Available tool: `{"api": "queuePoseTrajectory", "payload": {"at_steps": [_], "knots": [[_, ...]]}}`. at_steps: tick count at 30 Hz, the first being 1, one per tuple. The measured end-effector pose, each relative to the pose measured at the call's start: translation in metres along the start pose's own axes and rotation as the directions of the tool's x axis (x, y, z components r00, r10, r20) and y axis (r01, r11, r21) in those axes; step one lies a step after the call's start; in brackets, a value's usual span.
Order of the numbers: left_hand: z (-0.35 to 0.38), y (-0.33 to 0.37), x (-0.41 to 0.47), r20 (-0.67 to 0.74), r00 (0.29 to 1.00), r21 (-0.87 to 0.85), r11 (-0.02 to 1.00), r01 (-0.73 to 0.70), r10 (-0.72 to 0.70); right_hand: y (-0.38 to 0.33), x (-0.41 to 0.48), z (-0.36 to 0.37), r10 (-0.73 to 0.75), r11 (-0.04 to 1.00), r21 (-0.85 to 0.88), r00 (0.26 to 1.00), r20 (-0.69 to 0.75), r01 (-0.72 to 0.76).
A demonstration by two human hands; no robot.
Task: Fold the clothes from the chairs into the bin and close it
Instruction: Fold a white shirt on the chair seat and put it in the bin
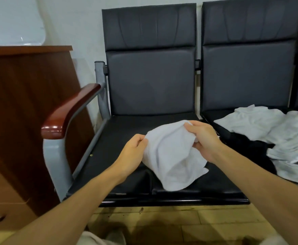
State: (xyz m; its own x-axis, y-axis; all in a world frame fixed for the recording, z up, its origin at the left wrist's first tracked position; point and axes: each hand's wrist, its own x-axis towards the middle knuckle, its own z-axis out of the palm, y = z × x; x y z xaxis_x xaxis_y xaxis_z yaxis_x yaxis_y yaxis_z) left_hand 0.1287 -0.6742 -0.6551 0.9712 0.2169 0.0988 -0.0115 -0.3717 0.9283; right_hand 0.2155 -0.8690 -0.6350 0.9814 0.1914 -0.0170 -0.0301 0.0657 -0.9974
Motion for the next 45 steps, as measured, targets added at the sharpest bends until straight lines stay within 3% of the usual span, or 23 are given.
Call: {"api": "queuePoseTrajectory", "payload": {"at_steps": [3,7,13,16,20,24,30,33,35,37,40,45], "knots": [[0.013,0.008,0.002,-0.012,1.0,0.024,0.999,-0.024,0.024,0.0,0.008,-0.015,-0.011,0.993,-0.119,0.997,-0.072,0.002],[0.029,0.008,0.009,0.126,0.991,0.188,0.982,0.029,-0.053,0.014,0.009,-0.031,0.018,0.973,-0.227,0.997,-0.076,-0.035],[0.046,0.009,0.02,0.277,0.961,0.309,0.949,-0.065,-0.024,0.006,-0.005,-0.041,0.046,0.877,-0.478,0.98,0.191,0.052],[0.052,0.009,0.021,0.328,0.945,0.374,0.919,-0.127,-0.003,0.005,-0.008,-0.042,-0.014,0.83,-0.542,0.975,0.221,0.135],[0.05,0.007,0.021,0.249,0.965,0.517,0.832,-0.2,0.077,0.005,-0.002,-0.056,-0.248,0.75,-0.618,0.966,0.069,0.237],[0.037,0.008,0.021,0.172,0.976,0.731,0.647,-0.217,0.133,0.0,-0.003,-0.063,-0.458,0.725,-0.634,0.876,-0.152,0.269],[0.037,0.003,0.019,0.109,0.993,0.717,0.688,-0.111,0.046,0.0,-0.008,-0.052,-0.588,0.663,-0.681,0.78,-0.216,0.311],[0.031,0.004,0.018,0.109,0.994,0.662,0.745,-0.074,0.002,-0.004,-0.007,-0.058,-0.617,0.685,-0.663,0.726,-0.305,0.303],[0.027,0.003,0.018,0.126,0.992,0.682,0.728,-0.068,-0.025,-0.005,-0.006,-0.06,-0.625,0.699,-0.649,0.697,-0.351,0.3],[0.024,-0.002,0.021,0.14,0.988,0.7,0.711,-0.057,-0.058,-0.002,-0.004,-0.06,-0.593,0.711,-0.646,0.732,-0.337,0.279],[0.022,-0.01,0.024,0.1,0.986,0.594,0.803,0.046,-0.131,0.009,-0.001,-0.06,-0.48,0.667,-0.715,0.855,-0.195,0.211],[0.023,-0.009,0.027,-0.138,0.989,0.397,0.912,0.106,-0.055,0.015,-0.006,-0.05,-0.225,0.613,-0.769,0.973,0.048,0.18]]}}
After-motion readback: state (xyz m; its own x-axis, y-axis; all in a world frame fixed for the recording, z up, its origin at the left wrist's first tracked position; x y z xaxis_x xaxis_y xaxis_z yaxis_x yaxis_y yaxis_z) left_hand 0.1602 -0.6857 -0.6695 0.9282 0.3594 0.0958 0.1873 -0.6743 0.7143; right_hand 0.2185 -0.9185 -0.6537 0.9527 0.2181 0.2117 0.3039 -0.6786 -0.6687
